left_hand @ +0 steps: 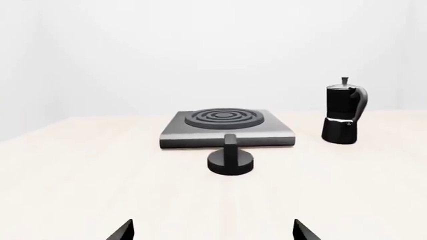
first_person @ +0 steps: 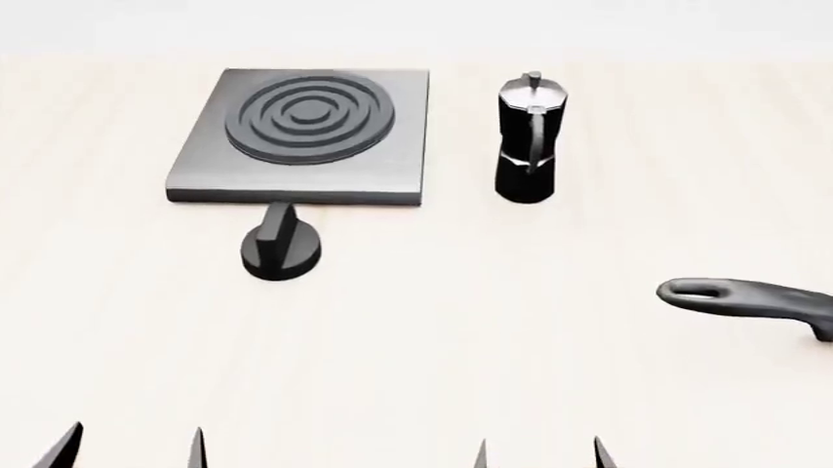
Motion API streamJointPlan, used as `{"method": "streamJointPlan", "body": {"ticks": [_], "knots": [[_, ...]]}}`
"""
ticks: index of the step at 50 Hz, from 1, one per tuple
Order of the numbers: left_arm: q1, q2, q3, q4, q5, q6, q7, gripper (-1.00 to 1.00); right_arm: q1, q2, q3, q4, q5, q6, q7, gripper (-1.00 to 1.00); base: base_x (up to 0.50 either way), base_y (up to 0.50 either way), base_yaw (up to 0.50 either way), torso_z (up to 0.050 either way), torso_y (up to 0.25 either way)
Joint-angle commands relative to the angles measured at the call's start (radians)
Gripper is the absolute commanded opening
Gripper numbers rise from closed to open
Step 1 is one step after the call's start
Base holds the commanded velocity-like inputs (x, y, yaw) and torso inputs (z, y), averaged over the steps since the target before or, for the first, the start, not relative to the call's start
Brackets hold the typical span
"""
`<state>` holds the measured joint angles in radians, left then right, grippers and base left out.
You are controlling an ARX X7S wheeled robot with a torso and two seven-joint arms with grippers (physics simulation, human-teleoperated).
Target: Put the moka pot on the stove.
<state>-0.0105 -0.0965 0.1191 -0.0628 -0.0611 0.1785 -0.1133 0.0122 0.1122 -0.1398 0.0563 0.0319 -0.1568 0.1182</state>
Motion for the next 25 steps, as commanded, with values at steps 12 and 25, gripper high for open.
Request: {"method": "streamJointPlan", "body": {"ticks": [12, 25], "knots": [[-0.005, -0.022, 0.028, -0.015, -0.011, 0.041, -0.026, 1.0, 0.005, 0.019, -0.025, 0.016, 0.015, -0.044, 0.016, 1.0, 0.28, 0.0, 0.0, 0.0, 0.0], [-0.006, -0.035, 0.045, -0.004, -0.025, 0.011, -0.03, 1.0, 0.005, 0.025, -0.033, 0.008, 0.032, -0.023, 0.026, 1.0, 0.28, 0.0, 0.0, 0.0, 0.0]]}}
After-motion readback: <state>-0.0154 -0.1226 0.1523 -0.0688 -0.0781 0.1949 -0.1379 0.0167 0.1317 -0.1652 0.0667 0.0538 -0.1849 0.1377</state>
